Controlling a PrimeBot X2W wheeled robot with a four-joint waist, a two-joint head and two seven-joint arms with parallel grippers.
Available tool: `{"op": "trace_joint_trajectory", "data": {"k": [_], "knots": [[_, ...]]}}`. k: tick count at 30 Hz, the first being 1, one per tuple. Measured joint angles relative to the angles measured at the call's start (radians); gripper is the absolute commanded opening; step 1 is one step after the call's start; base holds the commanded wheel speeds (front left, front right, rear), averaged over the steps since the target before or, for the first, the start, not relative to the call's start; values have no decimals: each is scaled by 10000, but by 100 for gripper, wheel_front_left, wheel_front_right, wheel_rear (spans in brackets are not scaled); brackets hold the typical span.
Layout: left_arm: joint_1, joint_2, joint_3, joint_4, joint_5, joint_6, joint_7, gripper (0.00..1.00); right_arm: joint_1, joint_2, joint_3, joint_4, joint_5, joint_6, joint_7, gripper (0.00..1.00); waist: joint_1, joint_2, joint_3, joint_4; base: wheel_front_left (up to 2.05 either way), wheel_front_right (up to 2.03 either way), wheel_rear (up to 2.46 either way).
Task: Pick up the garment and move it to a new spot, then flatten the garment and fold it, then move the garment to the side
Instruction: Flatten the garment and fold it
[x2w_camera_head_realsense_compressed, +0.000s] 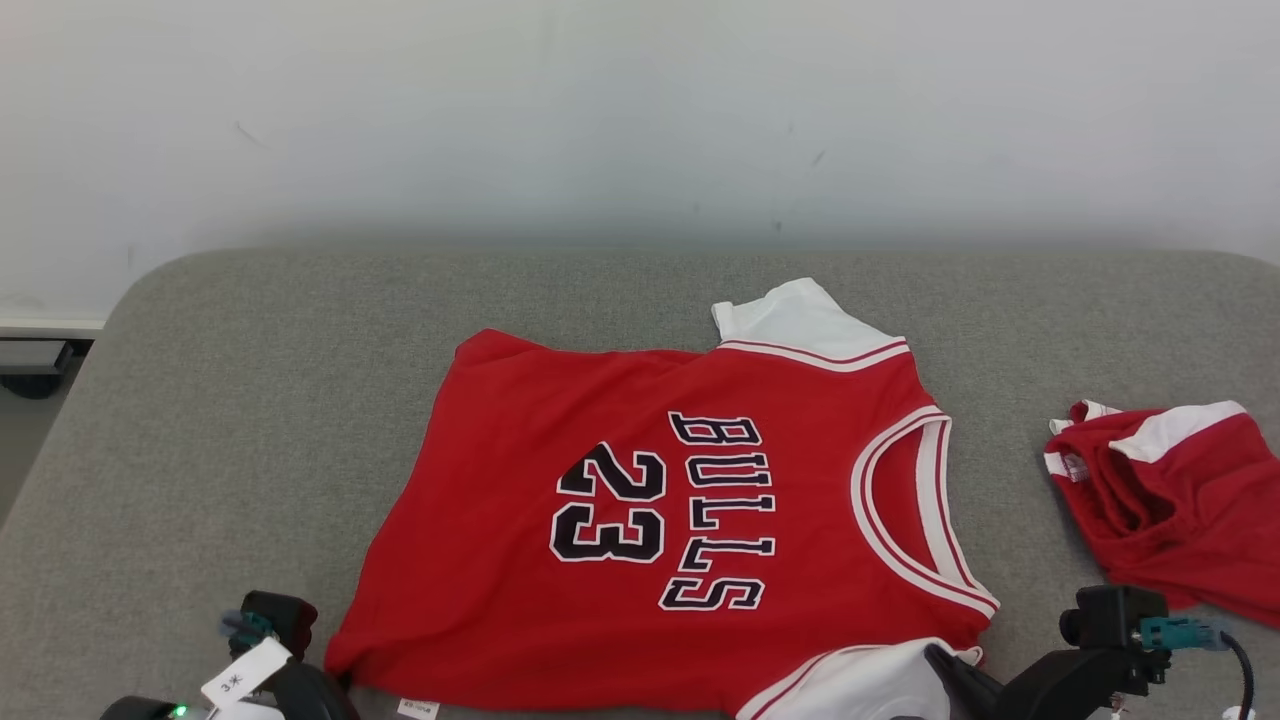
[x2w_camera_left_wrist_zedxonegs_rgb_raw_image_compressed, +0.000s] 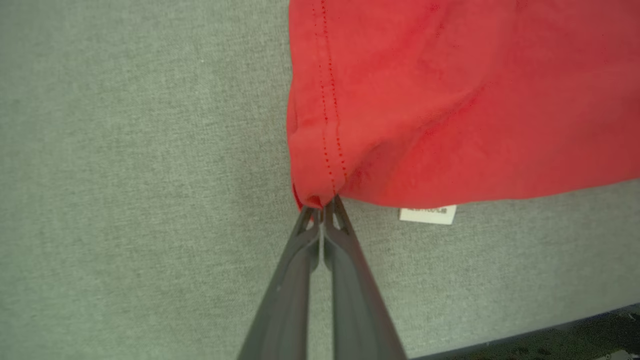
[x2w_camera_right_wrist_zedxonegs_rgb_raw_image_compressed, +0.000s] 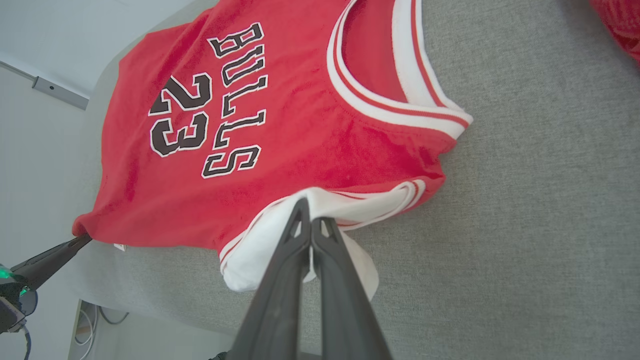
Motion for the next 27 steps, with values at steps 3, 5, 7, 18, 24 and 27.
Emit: {"op": "trace_joint_trajectory", "data": {"k": [3, 5, 7, 18, 24, 27], "knots": [[-24, -17, 217, -330, -59, 102, -38, 0, -1, 8, -268, -127, 150, -2, -54, 0, 0, 1, 12, 9, 0, 0, 0], [-97, -15, 328, -591, -151, 192, -88, 0, -1, 15, -476, -318, 424, -2, -90, 0, 0, 0, 16, 24, 0, 0, 0], [-292, -19, 422, -807, -230, 288, -125, 0, -63, 21, -679, -472, 619, -4, -155, 0, 0, 0, 17, 43, 0, 0, 0], [-1469, -125, 568, -949, -240, 525, 81, 0, -1099, 29, -800, -535, 1116, -8, -27, 0, 1, 0, 152, -60, 0, 0, 0], [-2100, -286, 546, -481, -188, 627, 267, 0, -1930, 29, -709, -15, 1335, -8, 13, 0, 1, 0, 360, -304, 0, 0, 0], [-2408, -290, 550, -226, -44, 813, 408, 0, -2233, 25, -709, 219, 1453, -10, 2, 0, 1, 1, 506, -425, 0, 0, 0]]}}
